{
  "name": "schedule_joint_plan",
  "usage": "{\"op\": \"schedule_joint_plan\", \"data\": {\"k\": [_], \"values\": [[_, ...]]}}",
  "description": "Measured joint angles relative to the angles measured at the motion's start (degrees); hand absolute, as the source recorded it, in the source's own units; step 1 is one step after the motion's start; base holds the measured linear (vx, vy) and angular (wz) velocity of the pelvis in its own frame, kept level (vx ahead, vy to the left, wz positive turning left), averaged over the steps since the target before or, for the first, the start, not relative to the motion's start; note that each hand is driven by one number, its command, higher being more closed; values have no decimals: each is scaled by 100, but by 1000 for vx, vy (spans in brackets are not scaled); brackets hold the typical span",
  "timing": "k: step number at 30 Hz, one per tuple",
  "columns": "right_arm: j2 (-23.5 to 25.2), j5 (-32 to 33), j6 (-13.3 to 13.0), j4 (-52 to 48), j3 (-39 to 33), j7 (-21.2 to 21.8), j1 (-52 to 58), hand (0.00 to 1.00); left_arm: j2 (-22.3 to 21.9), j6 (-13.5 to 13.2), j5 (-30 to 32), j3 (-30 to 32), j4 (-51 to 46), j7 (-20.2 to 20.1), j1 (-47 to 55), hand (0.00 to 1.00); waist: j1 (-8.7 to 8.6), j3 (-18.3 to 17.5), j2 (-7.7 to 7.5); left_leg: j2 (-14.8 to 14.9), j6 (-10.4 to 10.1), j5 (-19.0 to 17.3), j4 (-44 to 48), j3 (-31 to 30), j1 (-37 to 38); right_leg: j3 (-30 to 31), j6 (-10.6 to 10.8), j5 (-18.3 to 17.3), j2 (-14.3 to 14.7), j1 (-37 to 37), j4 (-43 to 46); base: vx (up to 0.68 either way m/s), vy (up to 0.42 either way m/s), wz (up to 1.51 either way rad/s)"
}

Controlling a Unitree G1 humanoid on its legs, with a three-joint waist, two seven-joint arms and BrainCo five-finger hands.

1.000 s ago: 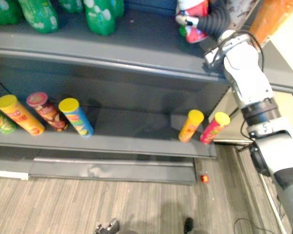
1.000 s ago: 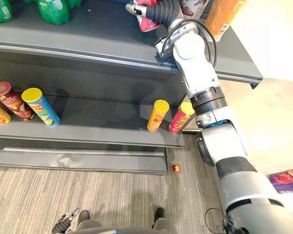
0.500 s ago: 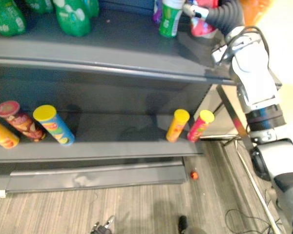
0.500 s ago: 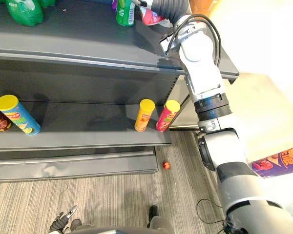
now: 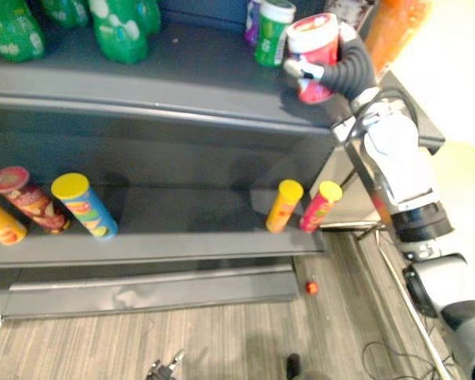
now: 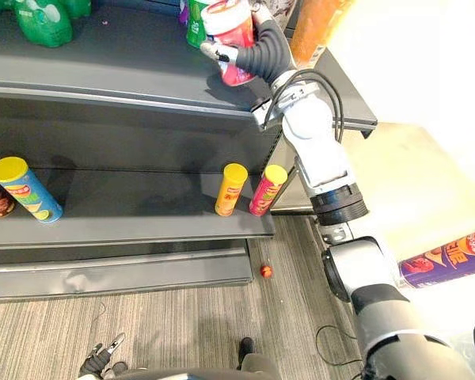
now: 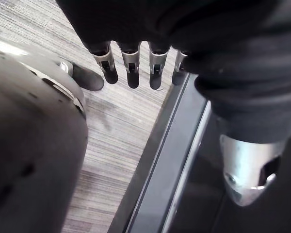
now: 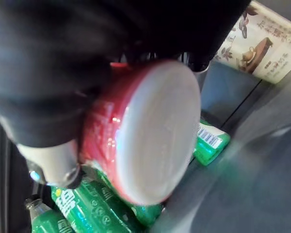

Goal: Put the gum and the chips on the shelf.

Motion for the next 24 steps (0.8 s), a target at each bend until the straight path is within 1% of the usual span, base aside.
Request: {"op": "schedule_joint_plan", "data": {"k": [6,12,15,19,21,24], "values": [[187,-3,2,2,11,16,84,100,-25,37,2,-5,4,-1,-2,0,30,-99,24,0,0,0,0,-16,-14,-9,0,0,-2,12,0,0,0,0],[247,-1,4,161,29,-57,64,100,-71,32,0,-6,1,2,-18,0,131,-137,63,4,0,1,5,-49,-23,-28,0,0,-2,23,6,0,0,0],[488,1,19,486,-4,-188,34,100,-78,46,0,-18,10,32,-12,0,127,-191,84,15,0,1,20,-136,-95,-97,0,0,-6,21,2,0,-1,10],[760,0,53,704,-11,-308,33,100,-93,50,-2,-12,3,54,-15,0,164,-197,95,30,-6,6,22,-168,-108,-138,-1,0,-3,48,-12,1,-4,6],[889,-12,89,728,-25,-376,31,100,-93,60,-2,-9,2,57,-15,0,201,-196,96,30,-6,6,23,-181,-116,-153,-1,-1,-6,53,-19,-1,0,2],[932,-33,90,803,-141,-443,27,100,-93,65,-2,-7,1,60,-20,0,271,-195,98,29,-6,6,45,-229,-157,-184,-1,-1,-14,54,-20,-3,-1,6]]}}
